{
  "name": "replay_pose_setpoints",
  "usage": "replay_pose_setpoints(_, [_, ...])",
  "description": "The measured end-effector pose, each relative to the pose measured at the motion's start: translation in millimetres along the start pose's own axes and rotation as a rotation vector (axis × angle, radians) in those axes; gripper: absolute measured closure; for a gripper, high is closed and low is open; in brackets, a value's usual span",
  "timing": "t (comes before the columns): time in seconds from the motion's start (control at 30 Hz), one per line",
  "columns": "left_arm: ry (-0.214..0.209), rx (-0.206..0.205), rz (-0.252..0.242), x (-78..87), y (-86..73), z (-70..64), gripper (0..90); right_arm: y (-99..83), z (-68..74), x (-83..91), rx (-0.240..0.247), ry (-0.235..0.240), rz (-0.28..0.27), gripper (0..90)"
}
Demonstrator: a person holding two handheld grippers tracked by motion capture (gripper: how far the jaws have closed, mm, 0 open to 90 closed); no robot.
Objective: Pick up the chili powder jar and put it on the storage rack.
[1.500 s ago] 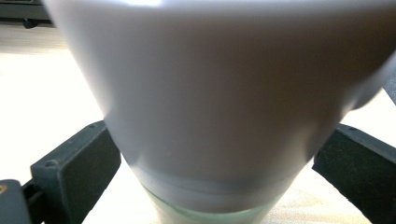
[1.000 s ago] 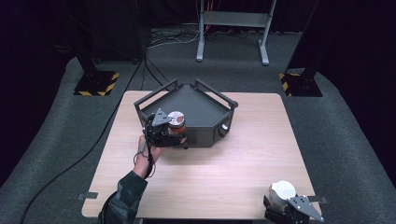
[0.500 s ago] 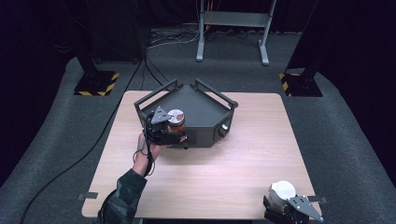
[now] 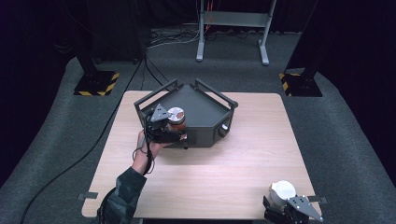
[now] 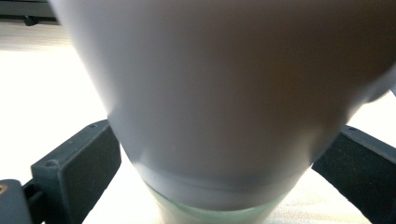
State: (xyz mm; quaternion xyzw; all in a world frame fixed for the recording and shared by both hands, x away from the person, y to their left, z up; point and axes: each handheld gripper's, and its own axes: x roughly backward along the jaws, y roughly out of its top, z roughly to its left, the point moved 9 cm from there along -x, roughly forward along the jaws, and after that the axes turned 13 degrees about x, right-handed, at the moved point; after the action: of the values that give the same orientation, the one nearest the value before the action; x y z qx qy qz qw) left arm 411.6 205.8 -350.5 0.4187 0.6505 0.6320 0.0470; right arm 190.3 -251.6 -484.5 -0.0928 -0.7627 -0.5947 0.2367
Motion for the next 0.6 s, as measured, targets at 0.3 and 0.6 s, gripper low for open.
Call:
replay_pose_setpoints(0.3, [0.010, -0.008, -0.007, -0.4, 7.9, 0.5, 31.7, -0.3, 0.1, -0.4, 0.001, 0.001, 0.002, 0.0])
replay_pose_setpoints(0.6, [0.024, -0.003, -0.009, -4.8, 12.9, 3.3, 31.7, -0.5, -0.7, -0.1, 0.000, -0.001, 0.003, 0.0])
